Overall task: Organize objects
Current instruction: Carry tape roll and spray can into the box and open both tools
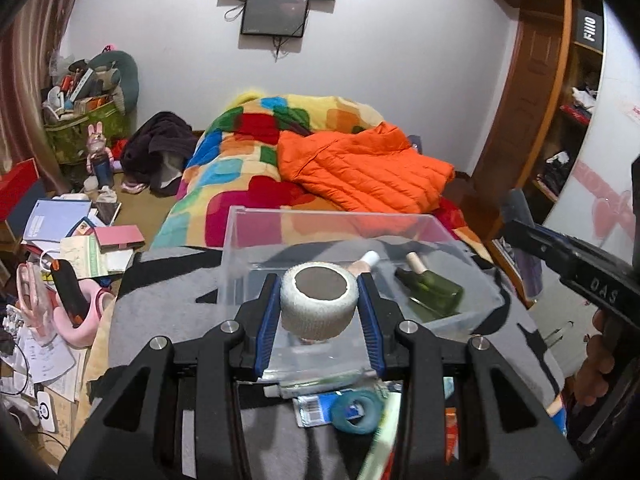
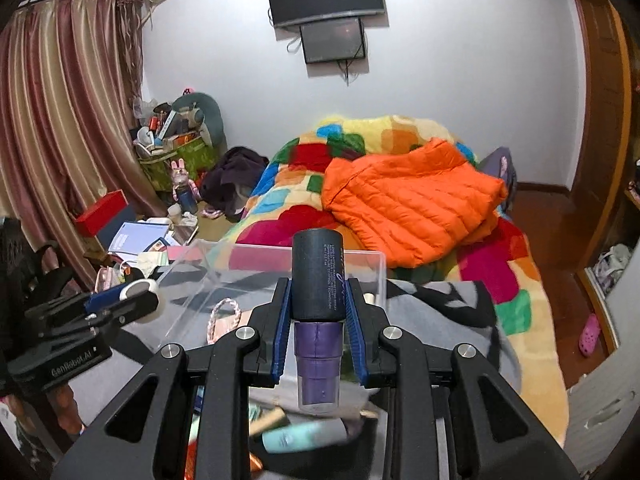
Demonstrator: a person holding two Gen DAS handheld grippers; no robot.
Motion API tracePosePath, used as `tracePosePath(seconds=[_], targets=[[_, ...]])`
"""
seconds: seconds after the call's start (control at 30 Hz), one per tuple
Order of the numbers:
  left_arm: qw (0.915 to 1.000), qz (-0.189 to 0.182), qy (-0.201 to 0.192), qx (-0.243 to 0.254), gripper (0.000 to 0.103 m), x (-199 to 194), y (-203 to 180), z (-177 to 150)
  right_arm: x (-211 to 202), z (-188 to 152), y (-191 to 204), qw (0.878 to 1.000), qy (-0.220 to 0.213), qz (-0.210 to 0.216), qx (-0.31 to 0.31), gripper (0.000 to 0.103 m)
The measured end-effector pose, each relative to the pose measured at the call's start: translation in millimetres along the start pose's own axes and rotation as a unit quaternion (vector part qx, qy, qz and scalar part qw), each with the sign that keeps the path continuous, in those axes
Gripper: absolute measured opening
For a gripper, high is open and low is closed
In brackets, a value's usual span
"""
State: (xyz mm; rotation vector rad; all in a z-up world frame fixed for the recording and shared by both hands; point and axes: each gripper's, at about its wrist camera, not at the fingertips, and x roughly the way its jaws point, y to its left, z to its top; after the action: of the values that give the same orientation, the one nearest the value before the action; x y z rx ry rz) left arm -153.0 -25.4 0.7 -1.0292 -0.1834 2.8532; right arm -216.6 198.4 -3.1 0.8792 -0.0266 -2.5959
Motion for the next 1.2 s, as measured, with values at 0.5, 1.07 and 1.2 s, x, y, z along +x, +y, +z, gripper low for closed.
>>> tracePosePath(seconds=[0.5, 1.07, 1.2], targets=[[0.9986, 0.015, 0.051, 0.008, 0.038, 49, 11, -6, 79, -8, 1, 0.996, 0.085, -0.011, -0.013, 0.023], [0.9979, -0.005, 0.063, 0.016, 0.042, 51, 7, -10, 99, -20, 17, 0.992, 0.119, -0.006, -0.051, 0.024], [0.9982, -0.007, 0.058, 0.012, 0.055, 40, 6, -11, 85, -18, 20, 0.992, 0.109, -0.005, -0.06, 0.032]])
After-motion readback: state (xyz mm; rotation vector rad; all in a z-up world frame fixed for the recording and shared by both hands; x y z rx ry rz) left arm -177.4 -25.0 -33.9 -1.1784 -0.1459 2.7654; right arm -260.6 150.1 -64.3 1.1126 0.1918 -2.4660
